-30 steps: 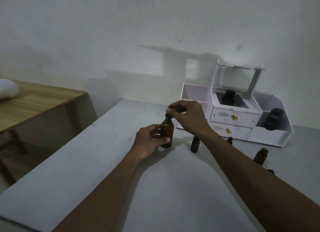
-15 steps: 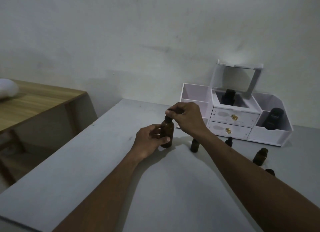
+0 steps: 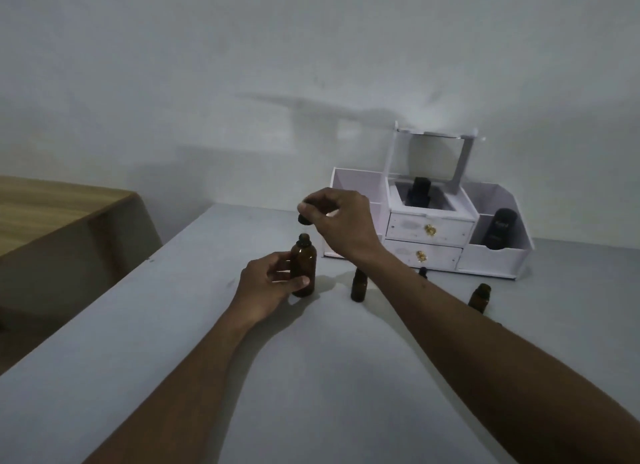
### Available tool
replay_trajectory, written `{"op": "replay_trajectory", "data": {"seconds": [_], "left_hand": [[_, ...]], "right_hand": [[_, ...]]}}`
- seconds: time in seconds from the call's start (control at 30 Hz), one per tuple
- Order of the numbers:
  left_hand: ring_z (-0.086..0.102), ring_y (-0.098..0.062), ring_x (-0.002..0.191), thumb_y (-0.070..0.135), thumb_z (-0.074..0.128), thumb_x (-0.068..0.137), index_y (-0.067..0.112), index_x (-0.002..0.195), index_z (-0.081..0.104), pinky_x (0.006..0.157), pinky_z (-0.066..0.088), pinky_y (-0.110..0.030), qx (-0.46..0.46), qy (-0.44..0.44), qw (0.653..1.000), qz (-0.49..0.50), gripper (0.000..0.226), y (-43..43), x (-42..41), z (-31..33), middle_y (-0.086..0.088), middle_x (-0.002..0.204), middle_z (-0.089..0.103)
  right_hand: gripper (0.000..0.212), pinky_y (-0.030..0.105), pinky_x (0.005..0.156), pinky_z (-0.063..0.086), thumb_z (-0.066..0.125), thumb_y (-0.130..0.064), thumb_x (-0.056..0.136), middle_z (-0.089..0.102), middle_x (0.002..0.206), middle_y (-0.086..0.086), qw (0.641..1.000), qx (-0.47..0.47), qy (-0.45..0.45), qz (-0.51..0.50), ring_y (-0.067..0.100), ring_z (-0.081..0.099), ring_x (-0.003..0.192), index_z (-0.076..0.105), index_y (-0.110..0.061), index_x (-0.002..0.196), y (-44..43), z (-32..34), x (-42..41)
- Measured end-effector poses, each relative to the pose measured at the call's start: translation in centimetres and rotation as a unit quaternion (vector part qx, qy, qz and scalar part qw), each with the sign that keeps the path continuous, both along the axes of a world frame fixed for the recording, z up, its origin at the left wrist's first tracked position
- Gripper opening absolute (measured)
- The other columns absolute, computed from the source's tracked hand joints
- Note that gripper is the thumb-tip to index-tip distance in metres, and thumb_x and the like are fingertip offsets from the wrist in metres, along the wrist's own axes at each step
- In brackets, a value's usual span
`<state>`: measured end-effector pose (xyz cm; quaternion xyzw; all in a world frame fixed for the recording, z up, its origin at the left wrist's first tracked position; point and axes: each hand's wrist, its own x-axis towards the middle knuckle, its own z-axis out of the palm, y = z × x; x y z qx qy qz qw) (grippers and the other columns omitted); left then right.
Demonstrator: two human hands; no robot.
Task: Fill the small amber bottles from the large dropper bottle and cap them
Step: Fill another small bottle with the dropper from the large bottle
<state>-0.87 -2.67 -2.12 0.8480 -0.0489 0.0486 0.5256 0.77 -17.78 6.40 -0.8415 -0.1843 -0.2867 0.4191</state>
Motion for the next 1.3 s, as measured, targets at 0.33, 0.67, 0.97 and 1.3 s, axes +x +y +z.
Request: {"op": "replay_trajectory", "data": {"seconds": [0.33, 0.67, 0.97, 1.3], "left_hand": [[0.062, -0.01, 0.1, 0.024, 0.082, 0.075, 0.031, 0.12, 0.057, 0.074, 0.047, -0.019, -0.088, -0.146, 0.977, 0.127, 0.052, -2.0, -3.2, 2.3, 0.007, 0.112, 0.064], [0.069, -0.009, 0.087, 0.023, 0.078, 0.08, 0.027, 0.096, 0.07, 0.081, 0.058, -0.032, -0.129, -0.06, 0.983, -0.116, 0.018, -14.0, -7.6, 4.1, 0.009, 0.09, 0.073], [0.067, -0.004, 0.09, 0.022, 0.082, 0.076, 0.024, 0.109, 0.068, 0.079, 0.052, -0.018, -0.104, 0.028, 0.98, -0.165, 0.036, -22.6, -6.0, 0.3, 0.009, 0.1, 0.071], [0.063, -0.001, 0.09, 0.019, 0.085, 0.072, 0.015, 0.12, 0.068, 0.075, 0.046, -0.006, -0.052, -0.014, 0.988, -0.143, 0.051, -25.9, -3.3, -2.4, 0.003, 0.106, 0.071]], "right_hand": [[0.014, 0.016, 0.072, 0.057, 0.07, -0.02, 0.091, 0.075, 0.078, -0.004, 0.988, 0.121, -0.096, 0.009, -0.001, 0.072, 0.071, 0.074, -0.007, 0.094, -4.3, 7.9, -3.6], [0.014, 0.022, 0.066, 0.057, 0.073, -0.018, 0.088, 0.075, 0.077, 0.001, 0.974, 0.181, -0.103, -0.092, 0.008, 0.074, 0.07, 0.074, -0.004, 0.093, -17.8, 7.8, -7.4], [0.012, 0.025, 0.058, 0.057, 0.074, -0.019, 0.086, 0.075, 0.073, -0.001, 0.962, 0.208, -0.052, -0.171, 0.008, 0.073, 0.067, 0.075, -0.008, 0.088, -24.6, 1.8, -8.3], [0.015, 0.046, 0.063, 0.062, 0.075, -0.017, 0.086, 0.075, 0.072, 0.006, 0.958, 0.239, -0.026, -0.155, 0.017, 0.073, 0.064, 0.074, -0.003, 0.09, -26.3, -1.3, -7.3]]}}
